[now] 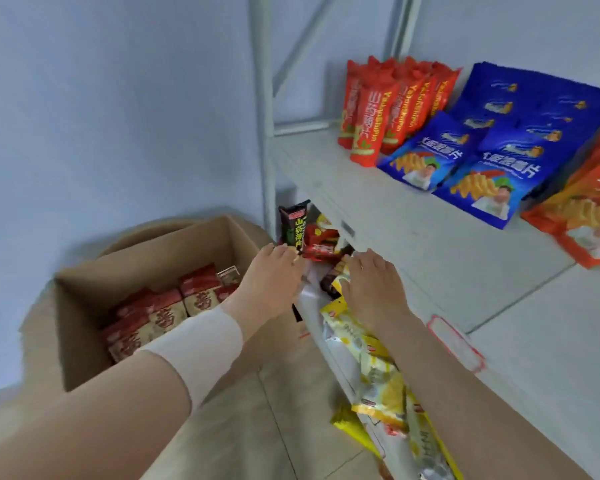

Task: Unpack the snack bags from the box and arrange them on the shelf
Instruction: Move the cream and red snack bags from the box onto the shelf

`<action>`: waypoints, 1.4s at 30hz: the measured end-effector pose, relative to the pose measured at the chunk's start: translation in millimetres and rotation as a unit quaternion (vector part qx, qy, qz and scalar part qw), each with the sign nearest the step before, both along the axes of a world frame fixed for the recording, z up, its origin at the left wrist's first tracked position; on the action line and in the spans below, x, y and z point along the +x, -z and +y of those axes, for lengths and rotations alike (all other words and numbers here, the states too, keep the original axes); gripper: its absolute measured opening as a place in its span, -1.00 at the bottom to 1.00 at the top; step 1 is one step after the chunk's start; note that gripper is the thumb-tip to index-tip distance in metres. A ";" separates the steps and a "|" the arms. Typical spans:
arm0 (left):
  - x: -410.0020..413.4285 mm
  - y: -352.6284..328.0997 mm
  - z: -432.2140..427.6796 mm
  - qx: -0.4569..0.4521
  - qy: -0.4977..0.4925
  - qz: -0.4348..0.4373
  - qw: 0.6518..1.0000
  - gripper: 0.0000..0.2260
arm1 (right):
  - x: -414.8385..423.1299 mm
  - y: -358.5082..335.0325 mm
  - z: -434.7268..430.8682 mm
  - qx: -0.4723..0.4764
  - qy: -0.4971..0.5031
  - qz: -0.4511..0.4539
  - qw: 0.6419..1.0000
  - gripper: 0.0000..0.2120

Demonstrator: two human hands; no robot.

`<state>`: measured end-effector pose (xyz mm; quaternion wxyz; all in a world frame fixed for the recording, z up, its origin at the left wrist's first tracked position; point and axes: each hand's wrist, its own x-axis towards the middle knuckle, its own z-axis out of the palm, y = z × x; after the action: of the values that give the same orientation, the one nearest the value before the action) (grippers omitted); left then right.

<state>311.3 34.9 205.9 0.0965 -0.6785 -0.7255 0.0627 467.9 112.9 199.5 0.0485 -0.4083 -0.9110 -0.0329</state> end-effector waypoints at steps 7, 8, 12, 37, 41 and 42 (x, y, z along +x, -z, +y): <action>-187.8 75.7 -107.5 -0.077 -0.200 -0.030 0.976 -0.58 | -218.0 67.0 -52.9 -0.060 -0.151 -0.032 0.986 -0.66; -206.9 87.1 -120.7 -0.097 -0.221 -0.038 0.970 -0.59 | -238.9 79.9 -60.6 -0.072 -0.170 -0.052 0.981 -0.65; -273.2 132.8 -152.2 -0.122 -0.274 -0.059 0.952 -0.62 | -300.8 124.0 -66.9 -0.090 -0.201 -0.116 0.969 -0.59; -392.6 459.8 -112.3 0.055 -0.771 -0.498 0.394 -0.14 | -449.0 447.8 12.8 -0.497 0.180 -0.099 0.843 -0.16; -389.7 473.9 -109.9 0.108 -0.786 -0.460 0.399 -0.17 | -446.7 467.6 5.8 -0.457 0.226 0.031 0.860 -0.13; -387.3 472.4 -110.6 0.117 -0.793 -0.446 0.398 -0.17 | -445.9 465.3 5.2 -0.431 0.231 0.039 0.872 -0.15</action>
<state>-76.0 -75.7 -266.5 -0.2557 0.2884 -0.8773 -0.2861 21.9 118.1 -265.8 -0.1058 -0.5883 -0.7120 0.3684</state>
